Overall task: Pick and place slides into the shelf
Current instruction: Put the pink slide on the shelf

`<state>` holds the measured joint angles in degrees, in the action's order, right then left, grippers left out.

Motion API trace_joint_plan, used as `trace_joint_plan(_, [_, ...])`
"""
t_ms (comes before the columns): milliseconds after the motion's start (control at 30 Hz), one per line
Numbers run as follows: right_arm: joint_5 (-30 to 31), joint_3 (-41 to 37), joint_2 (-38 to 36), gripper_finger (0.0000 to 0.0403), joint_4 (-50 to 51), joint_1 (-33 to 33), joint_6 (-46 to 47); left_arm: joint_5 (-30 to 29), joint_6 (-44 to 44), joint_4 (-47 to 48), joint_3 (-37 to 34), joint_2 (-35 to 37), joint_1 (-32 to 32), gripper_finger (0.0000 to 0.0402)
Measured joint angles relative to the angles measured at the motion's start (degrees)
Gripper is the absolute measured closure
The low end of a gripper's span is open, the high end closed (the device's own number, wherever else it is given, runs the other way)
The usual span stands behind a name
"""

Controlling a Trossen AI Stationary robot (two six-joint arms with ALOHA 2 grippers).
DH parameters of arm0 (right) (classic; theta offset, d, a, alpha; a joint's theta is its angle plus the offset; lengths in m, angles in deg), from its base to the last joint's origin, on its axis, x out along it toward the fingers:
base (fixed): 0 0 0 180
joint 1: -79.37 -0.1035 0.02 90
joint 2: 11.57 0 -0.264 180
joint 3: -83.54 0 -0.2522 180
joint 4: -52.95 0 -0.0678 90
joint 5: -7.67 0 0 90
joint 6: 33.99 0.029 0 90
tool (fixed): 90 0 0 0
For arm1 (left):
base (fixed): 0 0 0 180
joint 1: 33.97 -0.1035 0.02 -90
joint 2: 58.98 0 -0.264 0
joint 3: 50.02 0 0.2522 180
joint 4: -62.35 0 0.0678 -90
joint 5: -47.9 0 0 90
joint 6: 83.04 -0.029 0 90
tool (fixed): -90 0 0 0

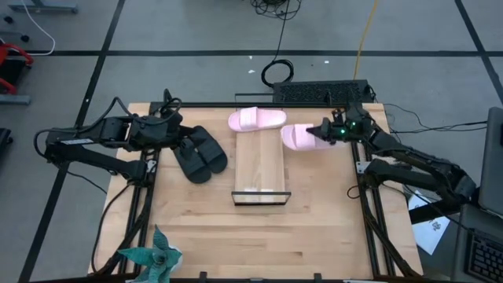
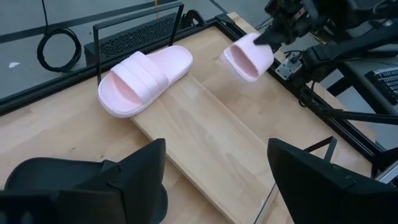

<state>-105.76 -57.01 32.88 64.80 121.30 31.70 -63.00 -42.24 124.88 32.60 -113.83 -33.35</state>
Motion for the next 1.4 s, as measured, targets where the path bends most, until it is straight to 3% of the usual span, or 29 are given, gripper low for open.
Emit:
trace_joint_plan(267, [5.1,12.6,16.4,0.0402,-0.9,-10.3,-0.8,-0.3,-0.5,0.0,0.0,0.0,0.0,0.0117])
trace_joint_plan(467, [3.5,19.0,31.1,0.0402,-13.1,-13.1,-0.5,-1.6,-1.3,0.1,0.0,0.3,0.0,0.0117])
trace_joint_plan(600, [2.5,22.6,37.9,0.0402,-14.0,-15.0,0.1,-1.6,-1.1,1.0,0.0,1.6,0.0,0.0117])
trace_joint_plan(933, [8.6,29.2,44.8,0.0402,-13.9,-19.1,2.6,-1.9,-1.1,1.2,0.0,4.2,0.0,0.0117])
trace_joint_plan(1400, [19.9,31.0,50.9,0.0403,-14.4,-24.1,9.9,-2.7,-5.2,1.0,0.0,4.7,-0.7,0.0117])
